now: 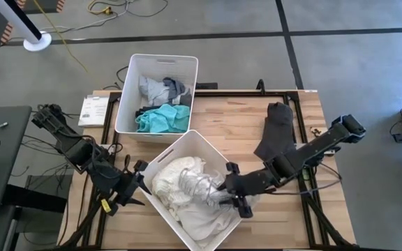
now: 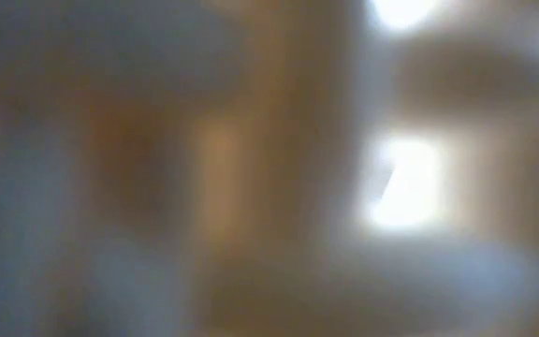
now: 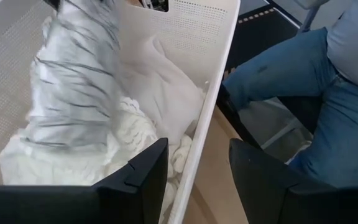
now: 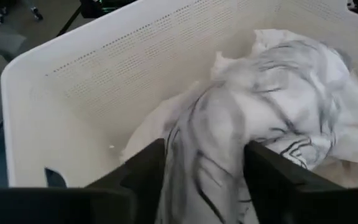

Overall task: Sort clothes
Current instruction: Put the white shirt into the bottom white laundry bin, then put the black shorts into the top white laundry bin

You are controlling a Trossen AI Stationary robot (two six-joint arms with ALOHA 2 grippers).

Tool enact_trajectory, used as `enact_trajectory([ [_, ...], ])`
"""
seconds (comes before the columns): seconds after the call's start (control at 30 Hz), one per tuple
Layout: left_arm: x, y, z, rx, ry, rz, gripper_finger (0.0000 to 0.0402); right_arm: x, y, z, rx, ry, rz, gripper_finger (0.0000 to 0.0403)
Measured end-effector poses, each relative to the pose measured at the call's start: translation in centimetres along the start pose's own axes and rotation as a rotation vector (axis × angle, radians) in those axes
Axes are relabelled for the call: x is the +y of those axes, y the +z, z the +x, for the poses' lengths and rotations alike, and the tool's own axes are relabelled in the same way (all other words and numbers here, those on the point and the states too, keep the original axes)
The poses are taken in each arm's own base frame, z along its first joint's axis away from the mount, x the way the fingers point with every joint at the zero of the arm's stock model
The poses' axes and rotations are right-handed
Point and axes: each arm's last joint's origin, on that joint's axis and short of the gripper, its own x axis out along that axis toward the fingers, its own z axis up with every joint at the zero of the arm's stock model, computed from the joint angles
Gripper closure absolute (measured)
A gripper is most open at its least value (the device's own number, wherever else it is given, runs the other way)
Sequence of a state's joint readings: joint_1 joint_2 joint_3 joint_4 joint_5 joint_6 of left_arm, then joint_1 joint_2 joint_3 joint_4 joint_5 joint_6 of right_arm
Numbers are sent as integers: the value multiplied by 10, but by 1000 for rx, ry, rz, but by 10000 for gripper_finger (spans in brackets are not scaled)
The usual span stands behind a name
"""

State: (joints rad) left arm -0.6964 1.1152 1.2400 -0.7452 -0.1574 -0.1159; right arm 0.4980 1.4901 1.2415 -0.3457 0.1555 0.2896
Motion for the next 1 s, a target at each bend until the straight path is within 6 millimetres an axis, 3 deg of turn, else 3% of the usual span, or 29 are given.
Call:
enact_trajectory([
  [0.2, 0, -1, 0, 6, 1, -1, 236, 0, -1, -2, 17, 11, 15, 127],
  [0.43, 0, -1, 0, 5, 1, -1, 236, -1, 11, -20, 18, -10, -1, 112],
  [0.73, 0, -1, 0, 6, 7, -1, 236, -20, 24, -84, -1, -431, 49, 112],
  [1.0, 0, -11, 9, 41, 24, 5, 236, -59, -14, -143, 161, -859, 461, 112],
])
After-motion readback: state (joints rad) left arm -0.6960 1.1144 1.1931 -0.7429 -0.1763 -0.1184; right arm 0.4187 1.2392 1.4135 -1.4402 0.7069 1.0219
